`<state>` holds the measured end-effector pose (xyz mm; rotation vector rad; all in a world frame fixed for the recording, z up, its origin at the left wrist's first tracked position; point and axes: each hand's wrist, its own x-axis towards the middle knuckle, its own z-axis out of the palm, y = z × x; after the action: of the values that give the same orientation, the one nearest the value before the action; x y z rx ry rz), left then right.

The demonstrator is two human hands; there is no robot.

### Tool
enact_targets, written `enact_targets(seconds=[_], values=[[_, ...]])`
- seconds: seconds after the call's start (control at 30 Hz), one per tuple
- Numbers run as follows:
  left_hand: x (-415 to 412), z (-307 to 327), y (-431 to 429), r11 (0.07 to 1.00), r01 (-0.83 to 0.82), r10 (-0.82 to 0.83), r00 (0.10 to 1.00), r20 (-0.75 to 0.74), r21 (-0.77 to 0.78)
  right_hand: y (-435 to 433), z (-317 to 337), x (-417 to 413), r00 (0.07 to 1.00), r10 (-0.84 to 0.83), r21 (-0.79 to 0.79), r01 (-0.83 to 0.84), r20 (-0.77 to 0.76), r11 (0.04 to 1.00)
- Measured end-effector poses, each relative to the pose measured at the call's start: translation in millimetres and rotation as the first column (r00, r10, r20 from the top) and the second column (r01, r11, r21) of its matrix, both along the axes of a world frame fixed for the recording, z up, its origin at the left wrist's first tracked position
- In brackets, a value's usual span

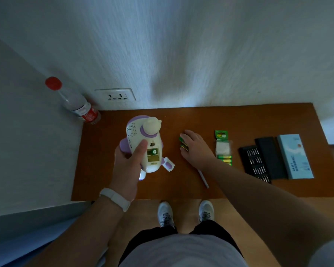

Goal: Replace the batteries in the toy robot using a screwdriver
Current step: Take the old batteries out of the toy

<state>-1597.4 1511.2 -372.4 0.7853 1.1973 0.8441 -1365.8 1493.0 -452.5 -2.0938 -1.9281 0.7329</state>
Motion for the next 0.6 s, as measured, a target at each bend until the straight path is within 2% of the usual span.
enact_targets(seconds=[0.13,0.37,0.5,0.6], values=[[9,12,-5,1.000,-0.009,0.009,1.000,-0.007,0.023,-11,24,5,0.999,-0.033,0.031,0.034,-0.043,0.999],[34,37,-16,0.999,-0.042,0.043,0.998,-0.050,0.022,-46,98,-2,0.970,-0.036,0.266,0.101,-0.240,0.959],[50,46,-22,0.999,-0.024,0.027,0.997,-0.077,0.038,-62,130,-7,0.960,0.100,0.353,-0.001,-0.263,0.936],[58,50,-21,0.998,0.043,-0.037,0.994,-0.106,0.048,-67,142,-5,0.958,0.255,0.380,-0.189,-0.130,0.905]])
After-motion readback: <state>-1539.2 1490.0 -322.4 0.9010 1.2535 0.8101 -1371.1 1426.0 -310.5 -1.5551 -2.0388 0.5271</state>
